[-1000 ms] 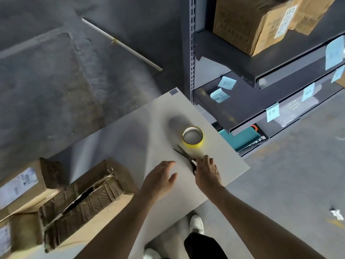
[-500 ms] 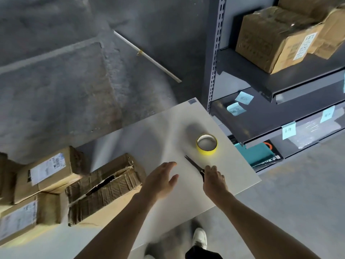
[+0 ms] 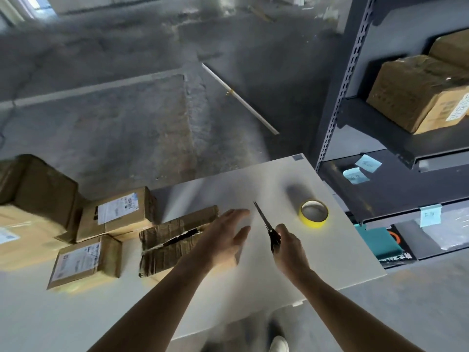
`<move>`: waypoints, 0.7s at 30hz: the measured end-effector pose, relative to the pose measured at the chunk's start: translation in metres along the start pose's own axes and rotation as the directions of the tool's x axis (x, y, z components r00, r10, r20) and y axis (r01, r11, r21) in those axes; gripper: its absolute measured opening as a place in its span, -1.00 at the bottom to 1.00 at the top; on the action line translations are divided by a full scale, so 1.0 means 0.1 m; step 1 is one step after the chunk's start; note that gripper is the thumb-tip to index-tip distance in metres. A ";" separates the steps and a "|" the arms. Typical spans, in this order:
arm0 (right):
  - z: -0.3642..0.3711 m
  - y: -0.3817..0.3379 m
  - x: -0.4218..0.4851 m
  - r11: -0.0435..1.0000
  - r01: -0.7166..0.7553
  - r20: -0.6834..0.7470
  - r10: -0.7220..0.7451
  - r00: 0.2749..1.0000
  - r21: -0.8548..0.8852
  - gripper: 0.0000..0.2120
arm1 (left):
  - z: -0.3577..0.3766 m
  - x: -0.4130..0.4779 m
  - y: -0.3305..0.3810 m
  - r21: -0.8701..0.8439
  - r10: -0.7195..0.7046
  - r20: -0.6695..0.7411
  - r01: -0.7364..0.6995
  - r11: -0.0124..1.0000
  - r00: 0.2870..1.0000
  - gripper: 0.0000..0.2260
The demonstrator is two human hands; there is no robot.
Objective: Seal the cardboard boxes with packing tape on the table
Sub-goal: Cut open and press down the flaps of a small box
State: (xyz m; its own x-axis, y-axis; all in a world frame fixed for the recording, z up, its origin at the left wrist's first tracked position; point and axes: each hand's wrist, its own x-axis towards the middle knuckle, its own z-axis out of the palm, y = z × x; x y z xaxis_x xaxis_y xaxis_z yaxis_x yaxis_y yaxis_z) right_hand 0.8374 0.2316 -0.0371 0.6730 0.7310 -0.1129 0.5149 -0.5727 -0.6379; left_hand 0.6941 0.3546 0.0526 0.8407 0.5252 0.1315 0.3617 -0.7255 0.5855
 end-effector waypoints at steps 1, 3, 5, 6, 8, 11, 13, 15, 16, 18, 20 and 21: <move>0.00 -0.07 0.00 1.000 0.020 -0.008 -0.019 1.000 0.012 -0.85 | -0.06 -0.04 -0.05 -0.003 -0.018 -0.010 0.018 1.000 1.000 -0.66; 0.00 -0.24 0.00 0.998 0.056 -0.022 -0.056 0.998 0.024 -0.82 | -0.19 -0.13 -0.15 0.008 -0.046 -0.014 0.046 0.999 0.999 -0.66; 0.01 -0.43 -0.01 0.994 0.101 -0.054 -0.099 0.994 0.030 -0.79 | -0.31 -0.21 -0.29 0.034 -0.027 -0.036 0.028 0.999 0.999 -0.63; 0.02 -0.51 -0.02 0.991 0.124 -0.077 -0.120 0.990 0.049 -0.78 | -0.37 -0.26 -0.37 0.041 -0.027 -0.040 0.029 0.999 0.999 -0.64; 0.04 -0.65 -0.05 0.983 0.166 -0.105 -0.157 0.982 0.080 -0.78 | -0.50 -0.36 -0.52 0.076 -0.041 -0.047 0.045 0.996 0.998 -0.66; 0.07 -0.87 -0.15 0.971 0.234 -0.066 -0.230 0.971 0.057 -0.73 | -0.68 -0.54 -0.78 0.139 -0.117 -0.049 0.123 0.983 0.992 -0.58; 0.11 -0.99 -0.24 0.973 0.230 -0.035 -0.229 0.973 0.009 -0.64 | -0.80 -0.66 -0.93 0.157 -0.203 -0.006 0.201 0.967 0.979 -0.50; 0.17 -1.08 -0.31 0.982 0.191 -0.012 -0.191 0.981 -0.001 -0.61 | -0.89 -0.76 -1.06 0.202 -0.291 0.049 0.276 0.940 0.955 -0.45; 0.22 -1.12 -0.34 0.982 0.187 -0.010 -0.187 0.982 0.000 -0.63 | -0.93 -0.80 -1.12 0.220 -0.326 0.066 0.305 0.927 0.943 -0.43; 0.32 -1.17 -0.41 0.987 0.157 0.005 -0.157 0.988 0.009 -0.67 | -0.98 -0.90 -1.22 0.231 -0.375 0.088 0.347 0.909 0.923 -0.41; 0.41 -1.21 -0.49 0.991 0.131 0.019 -0.132 0.991 0.018 -0.68 | -1.00 -0.97 -1.31 0.218 -0.405 0.106 0.376 0.900 0.908 -0.40; 0.45 -1.23 -0.52 0.991 0.131 0.017 -0.132 0.991 0.012 -0.69 | -1.01 -0.99 -1.34 0.216 -0.407 0.111 0.378 0.901 0.907 -0.41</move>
State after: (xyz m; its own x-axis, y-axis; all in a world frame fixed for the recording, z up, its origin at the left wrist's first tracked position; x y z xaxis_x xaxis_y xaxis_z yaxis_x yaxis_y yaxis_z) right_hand 0.7152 0.2803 0.0133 0.5903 0.8061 -0.0410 0.5922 -0.4671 -0.6566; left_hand 0.5214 0.4443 0.0421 0.6601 0.7218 -0.2080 0.7300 -0.5510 0.4043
